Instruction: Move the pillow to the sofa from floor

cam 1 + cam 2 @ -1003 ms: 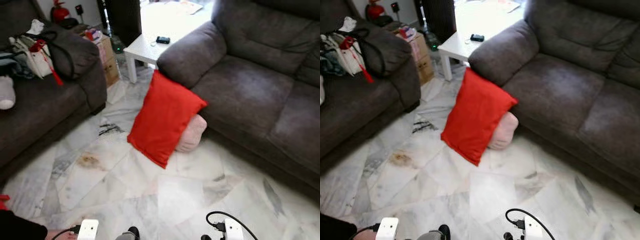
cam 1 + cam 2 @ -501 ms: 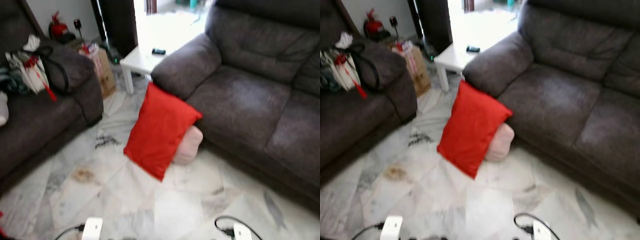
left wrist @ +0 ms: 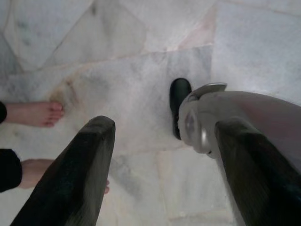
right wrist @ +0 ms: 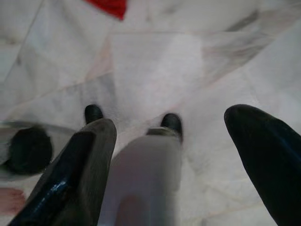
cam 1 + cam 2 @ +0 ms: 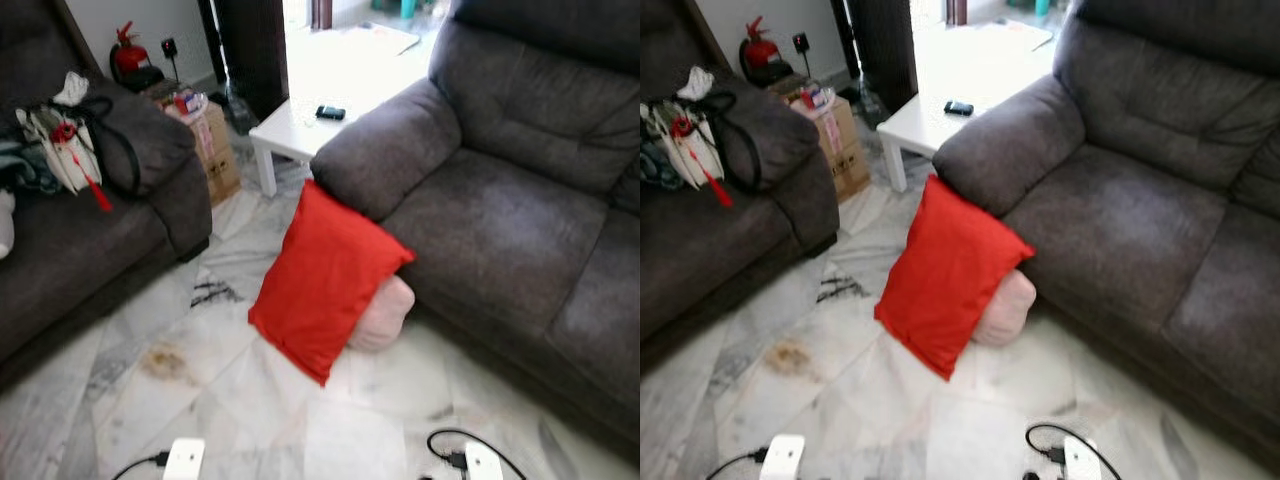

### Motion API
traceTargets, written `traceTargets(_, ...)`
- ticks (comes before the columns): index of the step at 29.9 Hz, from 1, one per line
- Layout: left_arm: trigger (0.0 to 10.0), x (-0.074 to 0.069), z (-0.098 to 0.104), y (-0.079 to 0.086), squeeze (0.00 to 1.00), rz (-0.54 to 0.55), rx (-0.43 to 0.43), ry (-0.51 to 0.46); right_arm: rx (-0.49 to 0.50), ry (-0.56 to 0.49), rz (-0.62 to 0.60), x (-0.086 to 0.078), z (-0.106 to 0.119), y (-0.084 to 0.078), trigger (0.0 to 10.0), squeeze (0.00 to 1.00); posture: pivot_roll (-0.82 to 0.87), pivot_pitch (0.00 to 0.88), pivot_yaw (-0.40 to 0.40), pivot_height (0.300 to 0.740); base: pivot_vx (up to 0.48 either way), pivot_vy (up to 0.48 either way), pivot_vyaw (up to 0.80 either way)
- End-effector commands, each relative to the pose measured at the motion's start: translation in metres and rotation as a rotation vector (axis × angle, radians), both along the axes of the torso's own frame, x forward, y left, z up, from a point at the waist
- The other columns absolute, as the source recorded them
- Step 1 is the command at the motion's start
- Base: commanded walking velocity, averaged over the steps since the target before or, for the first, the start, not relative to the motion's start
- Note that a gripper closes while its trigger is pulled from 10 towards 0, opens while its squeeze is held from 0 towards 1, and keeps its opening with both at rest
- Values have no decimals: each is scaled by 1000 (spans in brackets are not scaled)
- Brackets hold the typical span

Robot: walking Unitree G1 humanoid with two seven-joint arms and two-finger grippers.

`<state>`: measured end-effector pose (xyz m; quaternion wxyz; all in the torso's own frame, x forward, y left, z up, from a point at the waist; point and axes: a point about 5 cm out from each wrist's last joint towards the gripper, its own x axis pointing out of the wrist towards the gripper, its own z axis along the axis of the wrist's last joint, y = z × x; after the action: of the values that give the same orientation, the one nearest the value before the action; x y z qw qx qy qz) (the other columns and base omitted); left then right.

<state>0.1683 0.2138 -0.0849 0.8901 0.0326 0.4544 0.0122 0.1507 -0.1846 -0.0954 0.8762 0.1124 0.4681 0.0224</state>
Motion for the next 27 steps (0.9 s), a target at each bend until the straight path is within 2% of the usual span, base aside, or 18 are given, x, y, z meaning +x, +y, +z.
traceTargets(1, 10000, -7, -3, 0, 0, 3, 2, 26, 0, 27, -17, -8, -3, -4, 10000, 0, 44, 177, -12, 740, 300, 0, 0)
traceTargets(10, 10000, -7, -3, 0, 0, 2, 2, 26, -22, 22, 7, -9, -2, -6, 10000, 0, 44, 176, -12, 740, 296, 0, 0)
traceTargets(17, 10000, -7, -3, 1, 0, 2, 2, 27, -12, 24, 7, -10, -3, -4, 10000, 0, 43, 176, -12, 740, 296, 0, 689)
traceTargets(27, 10000, -7, -3, 0, 0, 2, 1, 27, -12, 19, 23, -8, -3, 1, 10000, 0, 44, 177, -13, 740, 296, 0, 42)
